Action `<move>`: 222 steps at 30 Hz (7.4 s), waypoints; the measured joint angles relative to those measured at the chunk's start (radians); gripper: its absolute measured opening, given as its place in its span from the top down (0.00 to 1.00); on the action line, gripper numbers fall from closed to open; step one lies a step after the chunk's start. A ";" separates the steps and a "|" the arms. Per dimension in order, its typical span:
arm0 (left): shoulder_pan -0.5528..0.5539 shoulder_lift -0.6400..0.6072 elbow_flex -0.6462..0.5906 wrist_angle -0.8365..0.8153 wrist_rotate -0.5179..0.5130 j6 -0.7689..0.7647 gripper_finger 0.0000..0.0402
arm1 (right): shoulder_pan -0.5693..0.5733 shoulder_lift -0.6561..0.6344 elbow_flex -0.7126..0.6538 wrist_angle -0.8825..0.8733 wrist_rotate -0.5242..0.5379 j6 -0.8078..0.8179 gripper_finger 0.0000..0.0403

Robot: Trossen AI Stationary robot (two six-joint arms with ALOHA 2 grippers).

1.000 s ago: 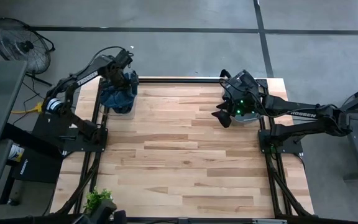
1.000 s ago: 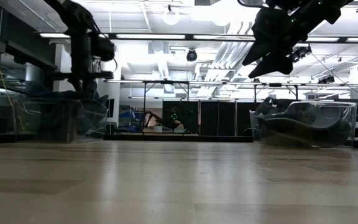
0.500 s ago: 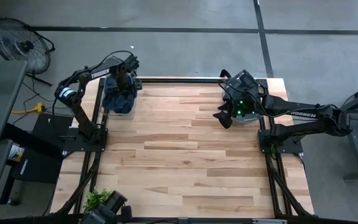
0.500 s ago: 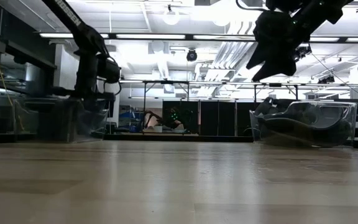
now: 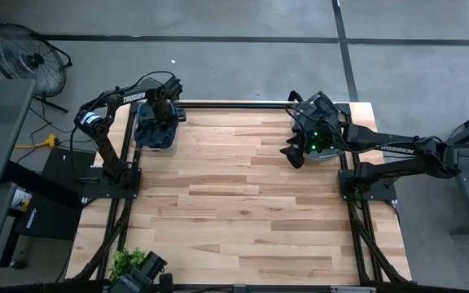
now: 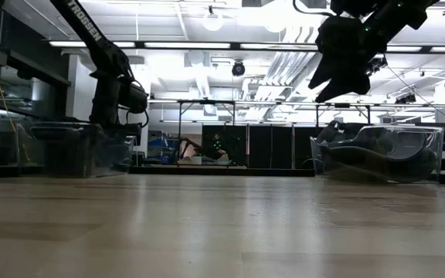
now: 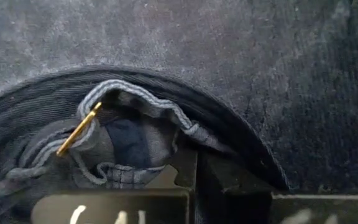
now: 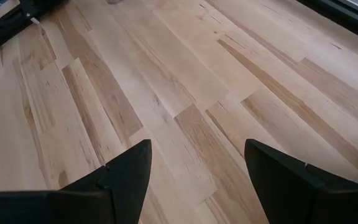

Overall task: Pick & Place hat
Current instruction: Put the blue cap into the left transparent bin, then return to Home Position

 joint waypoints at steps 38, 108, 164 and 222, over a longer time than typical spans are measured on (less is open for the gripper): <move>-0.140 -0.490 -0.002 0.056 -0.002 0.082 1.00 | 0.000 -0.050 0.000 -0.001 -0.055 -0.059 0.38; -0.931 -1.264 -0.954 1.268 -0.289 0.153 1.00 | 0.000 -0.592 0.000 -0.225 0.148 -0.003 0.38; -0.936 -1.723 -1.117 1.040 -0.136 0.389 1.00 | 0.009 -0.676 -0.477 0.712 -0.268 -0.051 0.38; -0.936 -1.723 -1.117 1.041 -0.137 0.546 1.00 | 0.210 -1.030 -0.738 0.571 -0.070 -0.209 0.38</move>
